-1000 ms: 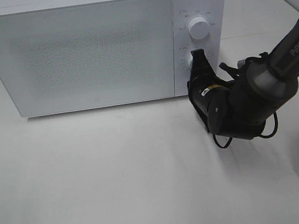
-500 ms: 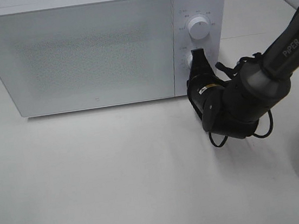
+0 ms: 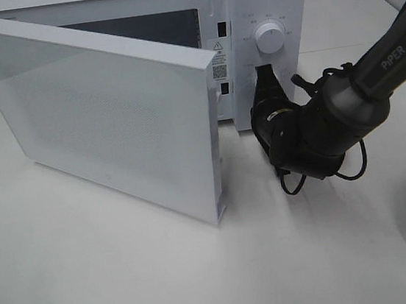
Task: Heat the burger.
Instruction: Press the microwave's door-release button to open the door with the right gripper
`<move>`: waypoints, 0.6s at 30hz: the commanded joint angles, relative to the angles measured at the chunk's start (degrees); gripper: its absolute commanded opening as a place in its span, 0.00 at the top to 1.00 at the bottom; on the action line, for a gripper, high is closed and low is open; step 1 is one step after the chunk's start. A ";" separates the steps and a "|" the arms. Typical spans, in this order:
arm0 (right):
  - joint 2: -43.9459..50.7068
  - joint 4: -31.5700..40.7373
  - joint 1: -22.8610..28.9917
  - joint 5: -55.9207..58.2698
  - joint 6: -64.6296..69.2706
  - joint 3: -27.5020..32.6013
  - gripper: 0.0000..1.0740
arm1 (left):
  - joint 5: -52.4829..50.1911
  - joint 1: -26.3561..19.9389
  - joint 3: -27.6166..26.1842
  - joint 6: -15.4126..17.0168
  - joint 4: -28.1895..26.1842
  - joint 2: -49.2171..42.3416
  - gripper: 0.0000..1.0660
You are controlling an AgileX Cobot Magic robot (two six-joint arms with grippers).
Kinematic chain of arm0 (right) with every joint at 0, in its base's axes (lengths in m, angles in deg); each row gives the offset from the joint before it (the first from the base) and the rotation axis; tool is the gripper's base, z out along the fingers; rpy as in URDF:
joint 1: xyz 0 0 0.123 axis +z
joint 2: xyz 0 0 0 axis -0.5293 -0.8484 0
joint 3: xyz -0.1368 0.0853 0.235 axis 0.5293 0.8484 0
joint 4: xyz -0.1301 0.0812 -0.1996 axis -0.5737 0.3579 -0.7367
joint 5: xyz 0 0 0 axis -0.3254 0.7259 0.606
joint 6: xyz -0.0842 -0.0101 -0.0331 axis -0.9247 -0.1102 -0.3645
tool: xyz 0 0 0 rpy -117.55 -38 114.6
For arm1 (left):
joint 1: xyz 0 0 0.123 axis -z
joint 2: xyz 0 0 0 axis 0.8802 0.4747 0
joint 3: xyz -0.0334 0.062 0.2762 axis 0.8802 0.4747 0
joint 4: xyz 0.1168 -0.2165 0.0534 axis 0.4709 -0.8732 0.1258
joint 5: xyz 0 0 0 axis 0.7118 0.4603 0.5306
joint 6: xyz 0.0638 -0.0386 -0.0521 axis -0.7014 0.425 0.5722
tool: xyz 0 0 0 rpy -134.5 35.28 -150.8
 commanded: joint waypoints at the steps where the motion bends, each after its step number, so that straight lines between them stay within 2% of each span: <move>1: 0.69 -6.82 -2.81 -11.63 -1.15 -4.98 1.00 | -0.80 0.11 0.00 -0.06 -0.34 -0.17 0.08; 18: 2.86 -6.82 -2.75 -6.59 -1.15 -1.95 1.00 | -0.80 0.11 0.00 -0.06 -0.34 -0.17 0.08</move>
